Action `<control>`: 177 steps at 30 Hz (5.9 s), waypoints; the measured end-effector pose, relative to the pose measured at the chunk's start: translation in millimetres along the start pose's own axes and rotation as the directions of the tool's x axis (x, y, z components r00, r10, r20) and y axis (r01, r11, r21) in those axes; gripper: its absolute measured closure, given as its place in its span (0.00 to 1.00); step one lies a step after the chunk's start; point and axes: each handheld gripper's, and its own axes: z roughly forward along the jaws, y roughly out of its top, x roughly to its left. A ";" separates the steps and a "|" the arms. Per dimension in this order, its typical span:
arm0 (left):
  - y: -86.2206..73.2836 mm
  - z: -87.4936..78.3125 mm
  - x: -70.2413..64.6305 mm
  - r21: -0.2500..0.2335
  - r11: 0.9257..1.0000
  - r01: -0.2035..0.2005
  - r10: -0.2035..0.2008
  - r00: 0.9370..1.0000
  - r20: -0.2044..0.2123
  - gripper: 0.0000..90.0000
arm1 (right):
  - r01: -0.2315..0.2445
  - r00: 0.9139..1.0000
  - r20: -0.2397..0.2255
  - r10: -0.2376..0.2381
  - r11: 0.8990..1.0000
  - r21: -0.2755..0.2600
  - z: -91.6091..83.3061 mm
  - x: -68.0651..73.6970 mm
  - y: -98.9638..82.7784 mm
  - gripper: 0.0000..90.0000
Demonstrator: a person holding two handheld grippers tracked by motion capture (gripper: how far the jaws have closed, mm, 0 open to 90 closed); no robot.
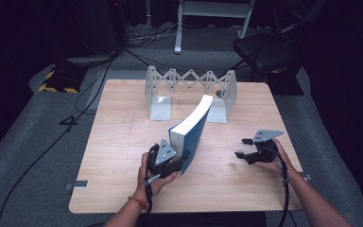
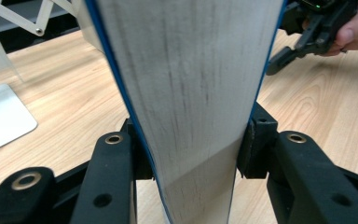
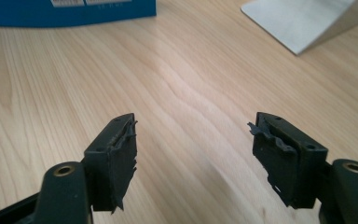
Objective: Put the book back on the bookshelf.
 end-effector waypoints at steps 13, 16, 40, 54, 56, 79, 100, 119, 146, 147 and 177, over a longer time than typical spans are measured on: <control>-3.2 8.0 7.4 -0.034 0.999 -0.010 0.010 1.000 -0.005 0.56 | -0.067 0.997 -0.030 0.066 0.998 -0.022 0.0 -15.6 -24.6 0.35; 0.0 12.3 7.2 -0.054 0.998 -0.020 0.020 1.000 -0.001 0.56 | -0.071 0.997 -0.028 0.070 0.997 -0.018 1.4 -17.5 -26.3 0.35; 2.7 7.9 -14.6 -0.070 0.998 0.007 0.018 0.939 0.345 0.66 | -0.068 0.998 0.010 0.068 0.998 0.006 10.8 -20.8 -26.7 0.28; 6.8 20.6 -15.3 -0.067 0.998 0.011 0.022 0.881 0.472 0.66 | -0.032 0.999 -0.027 0.033 0.999 0.021 8.3 -23.6 -27.9 0.24; 5.9 18.3 -13.7 -0.064 0.998 0.003 0.029 0.869 0.493 0.67 | -0.013 0.999 -0.047 0.014 1.000 0.023 7.7 -22.0 -28.2 0.24; 5.6 -0.5 -9.3 -0.031 0.990 -0.140 0.134 0.828 0.545 0.66 | 0.125 0.972 -0.199 -0.123 0.992 -0.003 13.2 6.3 -22.5 0.22; 5.5 -7.2 -1.0 -0.007 0.984 -0.178 0.149 0.799 0.582 0.62 | 0.201 0.931 -0.302 -0.204 0.979 -0.040 18.6 33.2 -15.4 0.27; 2.8 -14.5 -11.9 0.012 0.966 -0.257 0.218 0.843 0.492 0.60 | 0.200 0.883 -0.374 -0.284 0.948 -0.248 11.4 74.1 19.7 0.38; -34.7 -3.9 -23.4 0.141 0.977 -0.158 0.133 0.976 0.171 0.46 | 0.201 0.871 -0.344 -0.351 0.893 -0.402 -30.4 88.8 55.7 0.66; -33.2 -1.1 -22.7 0.148 0.976 -0.160 0.135 0.977 0.167 0.44 | 0.218 0.871 -0.330 -0.364 0.889 -0.403 -32.2 90.6 56.0 0.67; 13.1 65.7 -10.9 0.078 0.969 -0.233 0.230 0.972 0.038 0.40 | 0.183 0.966 -0.110 -0.234 0.918 -0.352 -52.1 61.3 43.1 0.67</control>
